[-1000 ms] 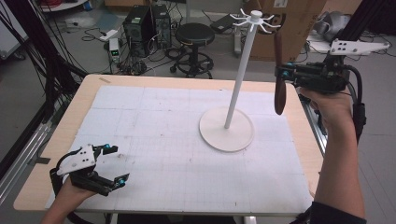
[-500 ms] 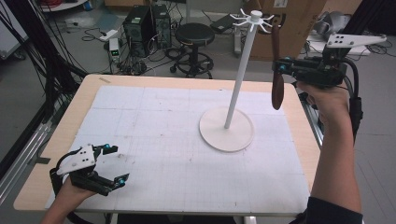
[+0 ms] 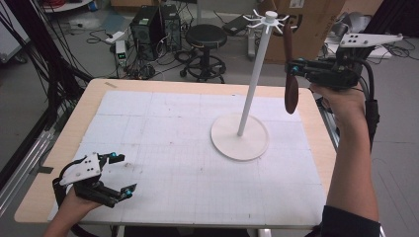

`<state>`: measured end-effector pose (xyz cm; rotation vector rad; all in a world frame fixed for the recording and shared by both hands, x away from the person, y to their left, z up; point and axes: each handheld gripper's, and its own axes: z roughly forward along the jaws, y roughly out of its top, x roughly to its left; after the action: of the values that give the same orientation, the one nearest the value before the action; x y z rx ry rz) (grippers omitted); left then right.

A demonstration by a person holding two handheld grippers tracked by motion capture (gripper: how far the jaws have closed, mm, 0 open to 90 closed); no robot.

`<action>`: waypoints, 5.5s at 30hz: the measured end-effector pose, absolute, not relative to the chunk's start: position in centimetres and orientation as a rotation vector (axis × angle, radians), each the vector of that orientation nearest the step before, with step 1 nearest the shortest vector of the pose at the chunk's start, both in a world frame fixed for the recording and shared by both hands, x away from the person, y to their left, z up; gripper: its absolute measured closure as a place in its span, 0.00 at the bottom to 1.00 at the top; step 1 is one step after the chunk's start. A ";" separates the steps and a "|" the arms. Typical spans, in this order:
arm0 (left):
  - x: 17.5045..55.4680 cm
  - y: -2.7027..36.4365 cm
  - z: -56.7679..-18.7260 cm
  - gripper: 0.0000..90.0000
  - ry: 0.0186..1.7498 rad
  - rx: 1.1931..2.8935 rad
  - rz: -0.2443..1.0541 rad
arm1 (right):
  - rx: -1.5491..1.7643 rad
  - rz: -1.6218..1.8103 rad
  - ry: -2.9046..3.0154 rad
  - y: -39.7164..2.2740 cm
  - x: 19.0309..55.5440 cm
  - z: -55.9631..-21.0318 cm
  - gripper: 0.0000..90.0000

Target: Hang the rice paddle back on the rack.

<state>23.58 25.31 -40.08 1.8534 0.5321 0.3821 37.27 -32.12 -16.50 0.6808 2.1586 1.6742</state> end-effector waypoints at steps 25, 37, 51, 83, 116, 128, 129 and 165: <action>23.5 25.4 -40.1 0.02 0.531 1.851 0.382 | 0.706 1.674 2.153 -31.5 38.6 -17.2 0.87; 23.5 25.5 -40.0 0.02 0.533 1.852 0.378 | 0.742 1.644 2.142 -31.3 39.0 -17.4 0.86; 23.5 25.6 -40.0 0.02 0.530 1.850 0.379 | 0.679 1.756 2.103 -31.0 37.4 -17.5 0.48; 23.5 25.4 -39.9 0.02 0.532 1.845 0.381 | 0.667 1.659 2.259 -29.4 33.3 -22.5 0.02; 24.1 26.0 -39.5 0.02 0.565 1.801 0.365 | 0.663 1.532 2.456 -28.0 30.6 -30.6 0.02; 25.0 26.3 -39.1 0.02 0.609 1.760 0.367 | 0.703 1.567 2.389 -29.0 29.5 -32.7 0.02; 25.1 26.2 -39.0 0.02 0.609 1.759 0.371 | 0.704 1.572 2.382 -29.0 29.4 -32.8 0.02; 25.0 26.1 -38.8 0.02 0.601 1.762 0.390 | 0.697 1.583 2.398 -28.7 27.3 -36.9 0.02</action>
<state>24.95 26.09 -38.78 1.7617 0.6006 0.3904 27.29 -28.70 -36.89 0.6974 2.3985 1.5831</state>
